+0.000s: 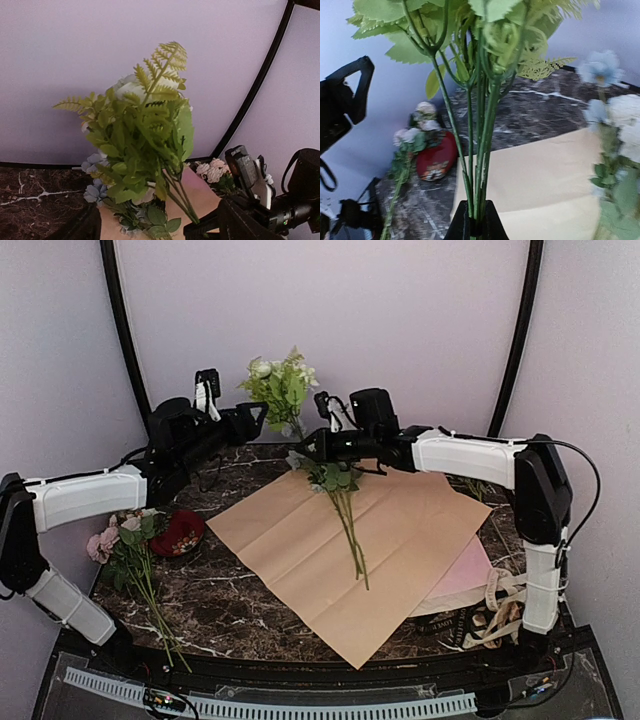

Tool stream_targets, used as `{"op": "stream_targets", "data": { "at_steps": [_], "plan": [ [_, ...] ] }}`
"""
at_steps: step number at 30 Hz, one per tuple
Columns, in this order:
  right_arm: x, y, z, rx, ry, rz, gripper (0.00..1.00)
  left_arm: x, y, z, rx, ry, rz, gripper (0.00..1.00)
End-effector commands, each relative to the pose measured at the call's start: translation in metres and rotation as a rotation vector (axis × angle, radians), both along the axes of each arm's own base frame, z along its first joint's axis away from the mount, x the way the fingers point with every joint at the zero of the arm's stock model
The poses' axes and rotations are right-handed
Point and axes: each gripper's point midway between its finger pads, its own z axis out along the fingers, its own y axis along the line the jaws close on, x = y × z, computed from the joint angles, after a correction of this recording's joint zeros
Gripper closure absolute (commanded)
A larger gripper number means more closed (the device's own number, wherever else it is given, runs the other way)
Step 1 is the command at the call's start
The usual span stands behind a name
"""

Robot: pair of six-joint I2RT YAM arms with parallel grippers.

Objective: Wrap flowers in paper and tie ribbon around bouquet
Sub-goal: Place the fake flower on the flattened wrapping paper.

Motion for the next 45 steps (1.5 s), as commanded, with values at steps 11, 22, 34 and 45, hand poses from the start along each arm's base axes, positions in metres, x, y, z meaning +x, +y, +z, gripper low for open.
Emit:
{"op": "stream_targets", "data": {
  "at_steps": [11, 22, 34, 45],
  "plan": [
    [-0.019, -0.108, -0.136, -0.635, -0.038, -0.537, 1.00, -0.025, 0.040, -0.237, 0.597, 0.761, 0.096, 0.11],
    [-0.044, -0.100, -0.197, -0.819, -0.044, -0.513, 1.00, -0.040, 0.053, -0.328, 0.697, 0.974, 0.131, 0.25],
    [-0.056, -0.085, -0.156, -0.731, 0.008, -0.441, 0.57, -0.028, 0.049, -0.306, 0.704, 0.880, 0.122, 0.27],
    [-0.073, -0.120, -0.098, -0.547, 0.202, -0.331, 0.52, -0.011, 0.044, -0.248, 0.737, 0.684, 0.100, 0.28]
  ]
}}
